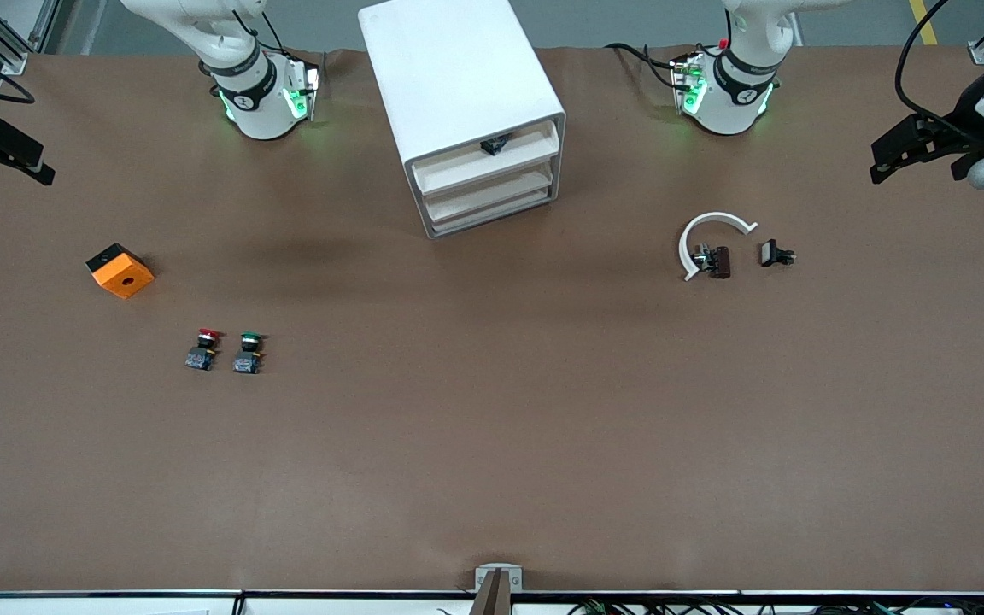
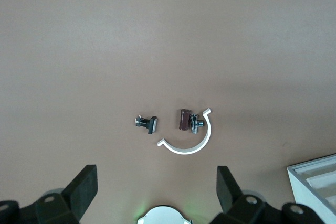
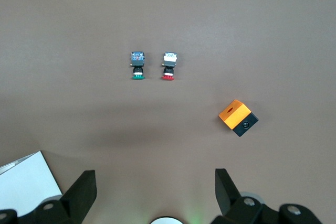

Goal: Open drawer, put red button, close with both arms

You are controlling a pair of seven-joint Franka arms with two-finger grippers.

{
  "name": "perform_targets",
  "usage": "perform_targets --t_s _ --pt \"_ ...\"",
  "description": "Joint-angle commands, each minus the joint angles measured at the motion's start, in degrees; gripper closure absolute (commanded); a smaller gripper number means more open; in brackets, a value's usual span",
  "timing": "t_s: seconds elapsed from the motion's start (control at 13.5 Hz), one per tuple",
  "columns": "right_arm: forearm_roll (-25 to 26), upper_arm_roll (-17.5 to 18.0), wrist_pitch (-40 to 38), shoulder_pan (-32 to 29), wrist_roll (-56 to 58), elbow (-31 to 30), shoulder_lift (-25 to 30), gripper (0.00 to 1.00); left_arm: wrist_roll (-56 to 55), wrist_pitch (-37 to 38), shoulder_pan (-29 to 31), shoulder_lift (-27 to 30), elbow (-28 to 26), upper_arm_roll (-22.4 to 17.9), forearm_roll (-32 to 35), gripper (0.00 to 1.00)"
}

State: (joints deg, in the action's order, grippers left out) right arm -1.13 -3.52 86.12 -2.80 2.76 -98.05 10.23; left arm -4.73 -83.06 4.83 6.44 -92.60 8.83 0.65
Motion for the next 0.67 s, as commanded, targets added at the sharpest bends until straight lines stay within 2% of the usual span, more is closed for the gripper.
perform_targets --t_s 0.0,0.3,0.44,0.59 --pt "-0.54 0.1 -0.25 -0.45 -0.03 0.32 0.66 0.0 -0.46 1.24 0.18 -0.81 1.98 0.48 1.11 0.0" --pt "-0.45 0.1 -0.25 -0.45 0.05 0.32 0.66 0.0 -0.54 1.24 0.53 -1.42 2.33 -0.13 1.02 0.0" --pt "-0.45 0.1 -0.34 -0.45 -0.03 0.32 0.66 0.0 0.25 1.24 0.45 -7.63 4.69 -0.22 1.8 0.0" --pt "-0.37 0.1 -0.25 -0.45 0.05 0.32 0.66 0.0 -0.54 0.63 -0.69 -11.96 5.67 0.48 6.36 0.0"
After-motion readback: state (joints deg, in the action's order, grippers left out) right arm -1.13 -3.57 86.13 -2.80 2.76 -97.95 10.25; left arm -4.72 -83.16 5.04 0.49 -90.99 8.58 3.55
